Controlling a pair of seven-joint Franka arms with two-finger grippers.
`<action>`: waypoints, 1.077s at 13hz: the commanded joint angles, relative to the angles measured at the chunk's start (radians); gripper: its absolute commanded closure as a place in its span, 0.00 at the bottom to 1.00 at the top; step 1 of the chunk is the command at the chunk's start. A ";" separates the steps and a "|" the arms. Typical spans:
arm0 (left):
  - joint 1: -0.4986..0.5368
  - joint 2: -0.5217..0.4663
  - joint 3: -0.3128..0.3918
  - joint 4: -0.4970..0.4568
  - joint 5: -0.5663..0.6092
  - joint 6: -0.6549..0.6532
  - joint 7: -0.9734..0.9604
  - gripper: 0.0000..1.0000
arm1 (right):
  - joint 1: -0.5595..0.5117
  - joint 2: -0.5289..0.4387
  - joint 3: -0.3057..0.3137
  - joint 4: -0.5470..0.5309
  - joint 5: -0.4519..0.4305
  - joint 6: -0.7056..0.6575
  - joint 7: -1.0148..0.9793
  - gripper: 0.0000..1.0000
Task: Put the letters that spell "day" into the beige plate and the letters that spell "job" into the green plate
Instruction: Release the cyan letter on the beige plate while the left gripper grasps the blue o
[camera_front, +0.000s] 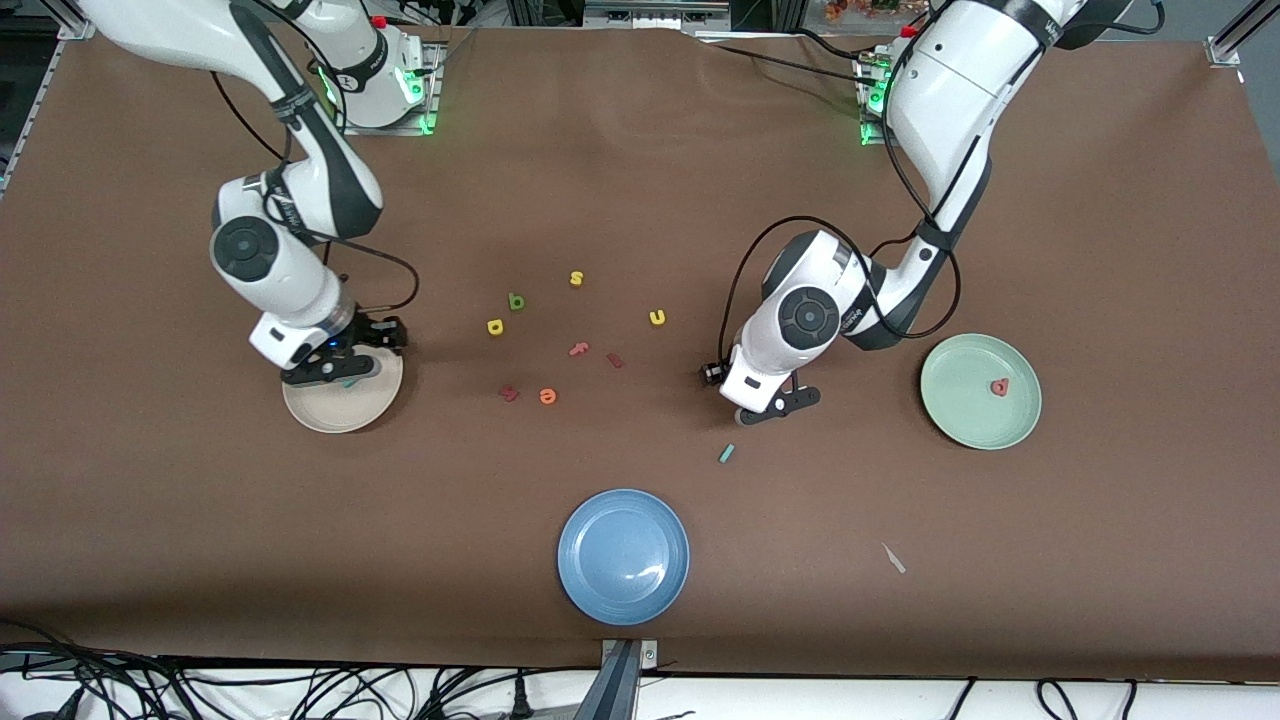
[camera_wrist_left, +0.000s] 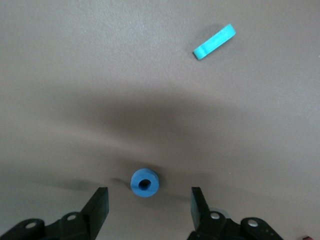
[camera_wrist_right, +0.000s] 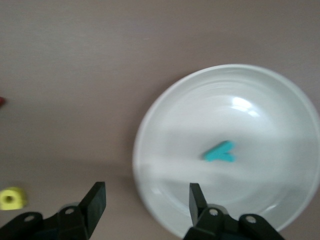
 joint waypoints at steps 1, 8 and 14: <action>-0.019 0.020 0.011 0.012 0.030 0.006 -0.030 0.33 | 0.072 -0.011 0.017 -0.018 0.014 -0.006 0.155 0.24; -0.028 0.034 0.016 0.012 0.032 0.009 -0.030 0.39 | 0.200 0.046 0.017 -0.070 0.014 0.112 0.321 0.24; -0.028 0.042 0.016 0.012 0.035 0.009 -0.028 0.52 | 0.218 0.080 0.017 -0.092 0.012 0.189 0.336 0.24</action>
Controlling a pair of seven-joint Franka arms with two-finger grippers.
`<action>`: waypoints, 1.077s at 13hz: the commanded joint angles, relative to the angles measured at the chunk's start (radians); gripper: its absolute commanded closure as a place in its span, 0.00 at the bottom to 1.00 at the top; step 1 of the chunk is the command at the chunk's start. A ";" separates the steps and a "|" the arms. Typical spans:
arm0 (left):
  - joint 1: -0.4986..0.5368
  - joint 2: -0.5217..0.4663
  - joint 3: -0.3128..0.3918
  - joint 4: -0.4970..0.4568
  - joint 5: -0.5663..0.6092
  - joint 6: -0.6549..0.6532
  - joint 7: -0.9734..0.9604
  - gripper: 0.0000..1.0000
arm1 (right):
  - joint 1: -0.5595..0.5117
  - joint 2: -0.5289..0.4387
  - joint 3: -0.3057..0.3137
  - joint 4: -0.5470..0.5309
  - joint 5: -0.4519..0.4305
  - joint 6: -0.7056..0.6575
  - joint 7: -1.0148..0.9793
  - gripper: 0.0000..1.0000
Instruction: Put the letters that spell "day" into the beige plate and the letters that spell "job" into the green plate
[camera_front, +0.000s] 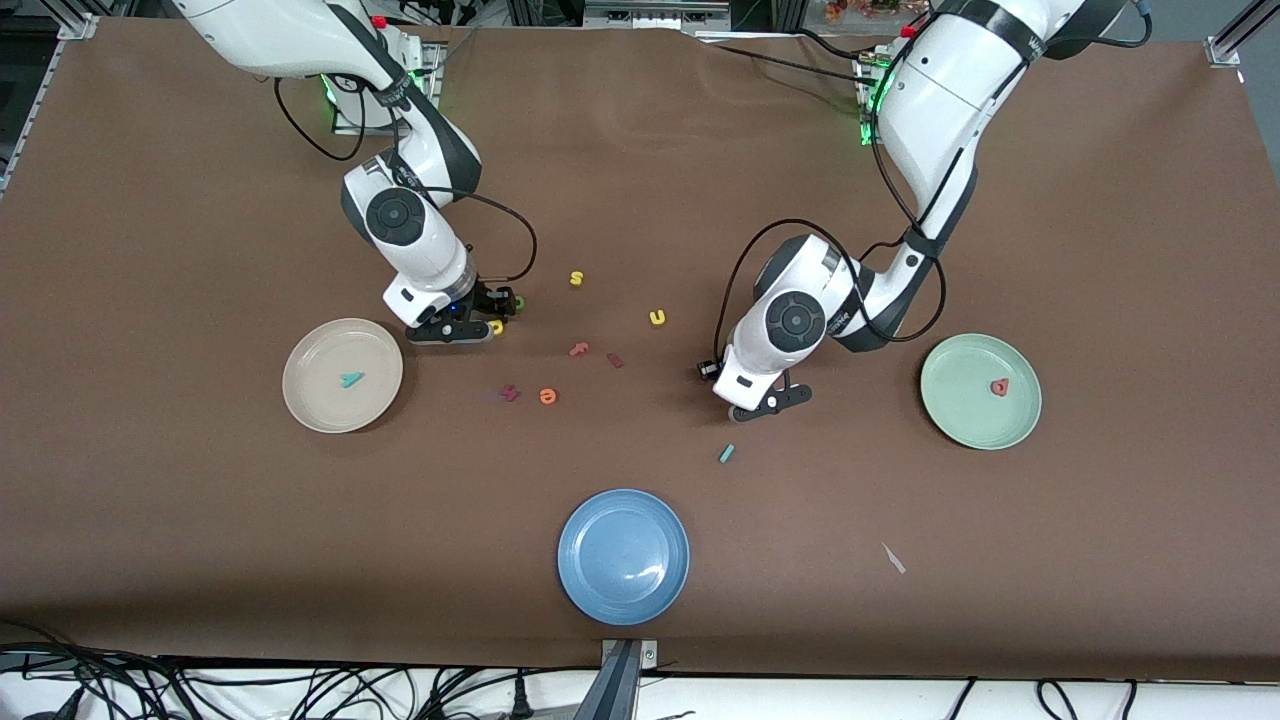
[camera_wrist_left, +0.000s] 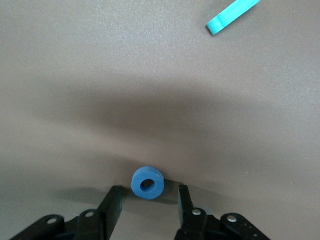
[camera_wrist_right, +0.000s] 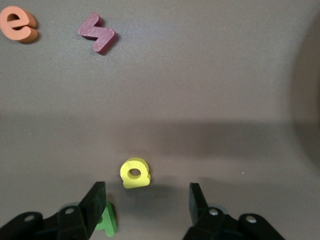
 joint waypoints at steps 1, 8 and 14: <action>-0.015 0.014 0.010 0.011 0.032 0.007 -0.025 0.55 | 0.020 0.010 -0.002 -0.012 0.011 0.040 0.011 0.24; -0.013 0.017 0.010 0.011 0.032 0.003 -0.017 0.88 | 0.026 0.040 -0.004 -0.015 -0.004 0.080 0.010 0.27; 0.028 -0.053 0.008 0.022 0.066 -0.070 -0.009 0.92 | 0.026 0.048 -0.004 -0.015 -0.027 0.083 0.010 0.44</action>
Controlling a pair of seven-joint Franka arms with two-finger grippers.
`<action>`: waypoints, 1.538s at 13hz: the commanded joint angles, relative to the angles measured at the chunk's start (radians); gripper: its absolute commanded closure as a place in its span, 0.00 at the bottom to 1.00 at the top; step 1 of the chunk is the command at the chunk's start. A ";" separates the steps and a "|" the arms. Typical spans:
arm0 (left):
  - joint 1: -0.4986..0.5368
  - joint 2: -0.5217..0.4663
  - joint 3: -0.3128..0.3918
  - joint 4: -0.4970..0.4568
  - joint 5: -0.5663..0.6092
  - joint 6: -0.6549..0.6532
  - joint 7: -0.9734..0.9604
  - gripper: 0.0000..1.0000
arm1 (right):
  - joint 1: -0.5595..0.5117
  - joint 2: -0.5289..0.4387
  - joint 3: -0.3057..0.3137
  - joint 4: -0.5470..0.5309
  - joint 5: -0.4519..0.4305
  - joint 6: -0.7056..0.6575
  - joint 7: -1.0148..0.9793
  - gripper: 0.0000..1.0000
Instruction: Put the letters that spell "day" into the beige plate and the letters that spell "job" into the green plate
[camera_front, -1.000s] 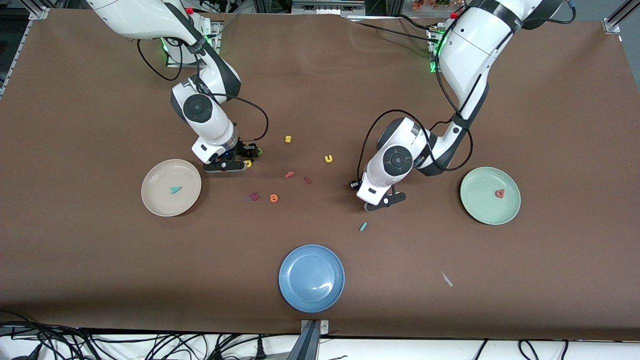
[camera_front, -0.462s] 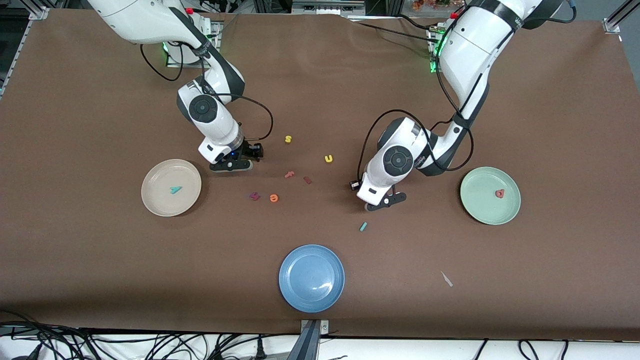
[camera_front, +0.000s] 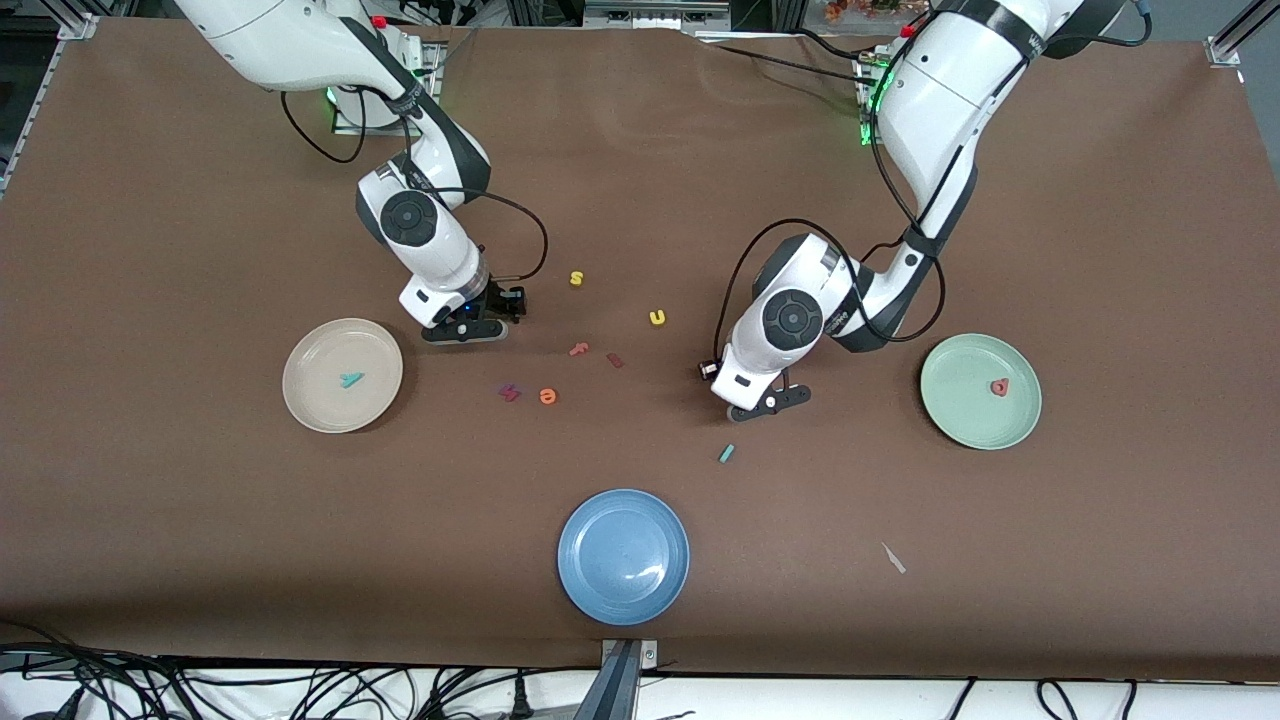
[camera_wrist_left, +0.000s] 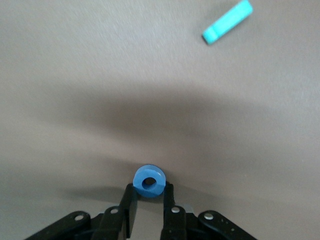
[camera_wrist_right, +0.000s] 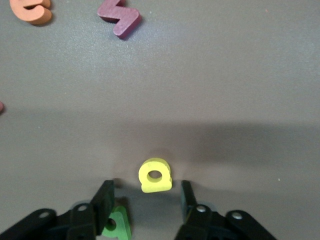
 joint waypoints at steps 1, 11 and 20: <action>0.060 -0.096 -0.003 0.012 0.037 -0.124 0.009 0.92 | 0.004 0.002 -0.004 -0.013 -0.019 0.028 0.009 0.46; 0.517 -0.193 0.000 -0.013 0.046 -0.500 0.689 0.90 | 0.004 0.000 -0.005 -0.013 -0.039 0.026 0.003 0.76; 0.606 -0.113 -0.007 -0.001 0.155 -0.449 0.767 0.00 | -0.136 -0.159 -0.011 0.001 -0.036 -0.147 -0.306 0.76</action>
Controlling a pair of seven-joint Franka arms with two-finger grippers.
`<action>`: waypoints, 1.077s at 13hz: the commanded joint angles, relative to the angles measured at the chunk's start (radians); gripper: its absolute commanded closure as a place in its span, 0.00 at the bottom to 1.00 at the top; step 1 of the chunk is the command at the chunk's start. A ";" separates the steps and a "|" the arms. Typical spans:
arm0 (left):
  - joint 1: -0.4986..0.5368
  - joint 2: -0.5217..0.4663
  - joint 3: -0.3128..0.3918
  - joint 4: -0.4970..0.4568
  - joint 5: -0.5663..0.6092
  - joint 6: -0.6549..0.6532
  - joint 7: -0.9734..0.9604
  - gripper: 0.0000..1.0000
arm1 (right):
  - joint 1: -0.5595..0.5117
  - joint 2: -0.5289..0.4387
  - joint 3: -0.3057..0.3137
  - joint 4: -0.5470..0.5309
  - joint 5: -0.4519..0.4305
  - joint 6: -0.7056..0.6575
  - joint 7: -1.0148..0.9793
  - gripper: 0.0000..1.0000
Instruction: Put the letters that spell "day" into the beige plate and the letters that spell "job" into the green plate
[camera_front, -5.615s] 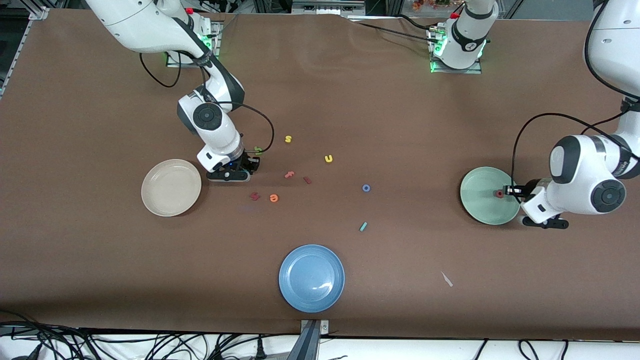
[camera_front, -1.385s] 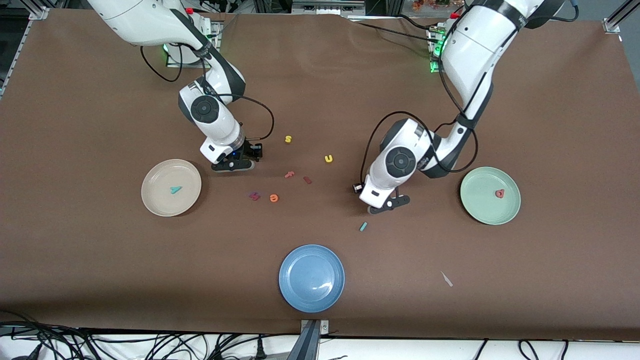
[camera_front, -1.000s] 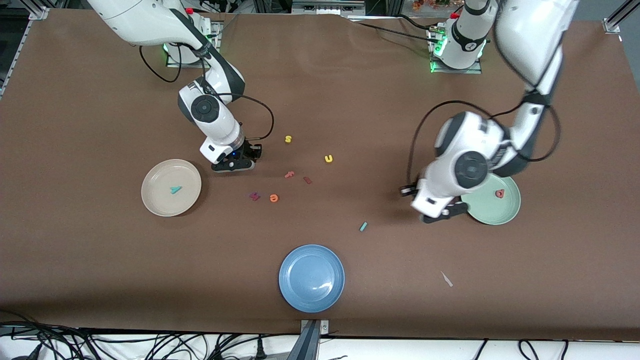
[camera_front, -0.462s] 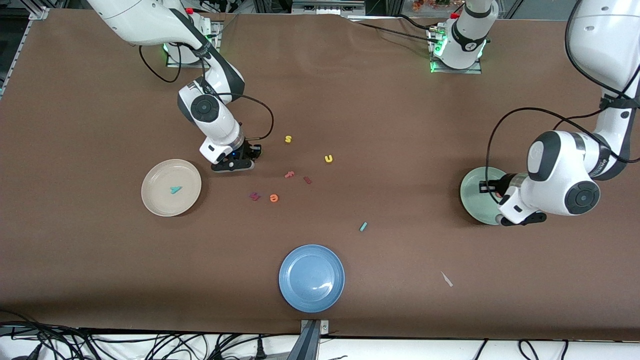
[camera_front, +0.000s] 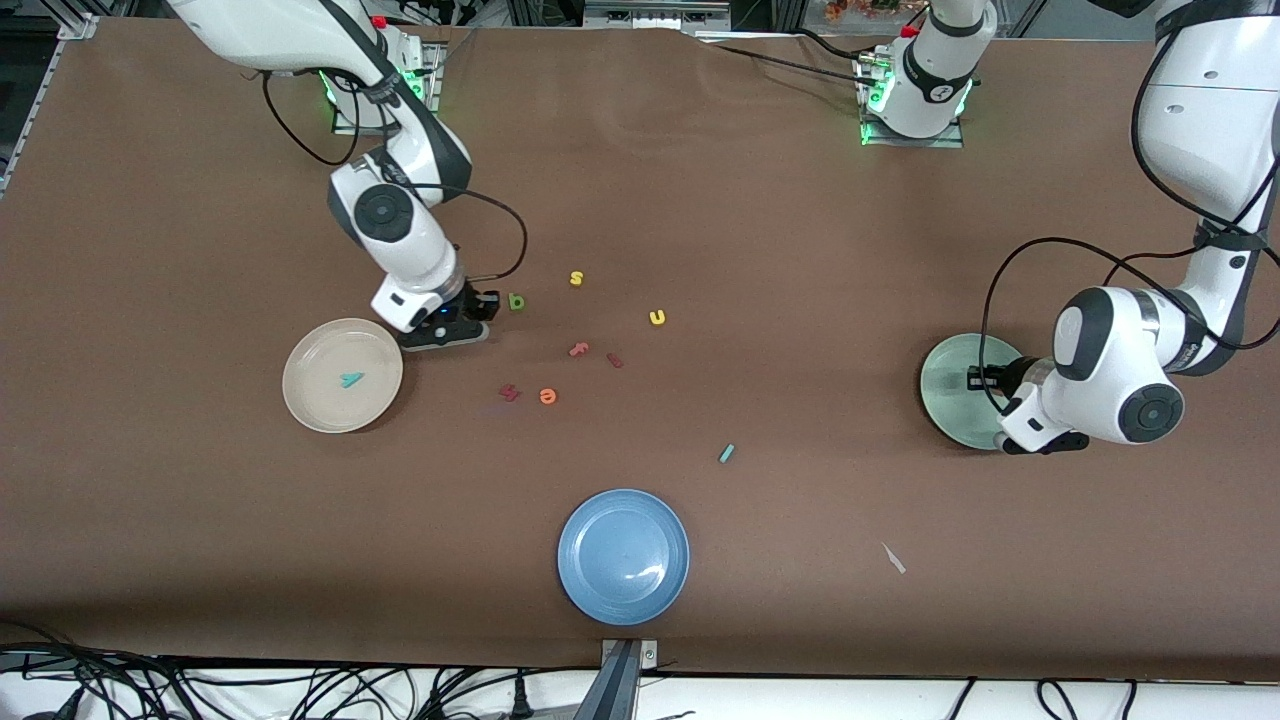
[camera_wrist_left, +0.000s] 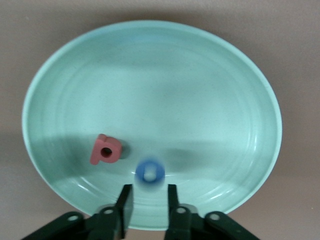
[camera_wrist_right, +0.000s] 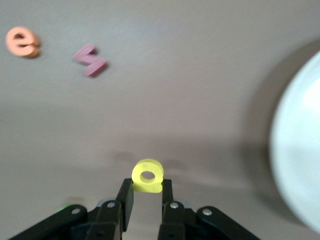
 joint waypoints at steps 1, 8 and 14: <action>0.000 -0.054 -0.023 0.019 0.012 -0.012 0.004 0.00 | -0.088 -0.049 0.000 -0.007 -0.007 -0.045 -0.180 0.76; -0.080 -0.050 -0.258 0.158 -0.051 -0.006 -0.567 0.00 | -0.159 -0.044 -0.115 0.006 0.011 -0.041 -0.491 0.46; -0.357 0.137 -0.178 0.303 -0.034 0.224 -0.924 0.00 | -0.154 -0.042 -0.086 -0.003 0.045 -0.045 -0.410 0.39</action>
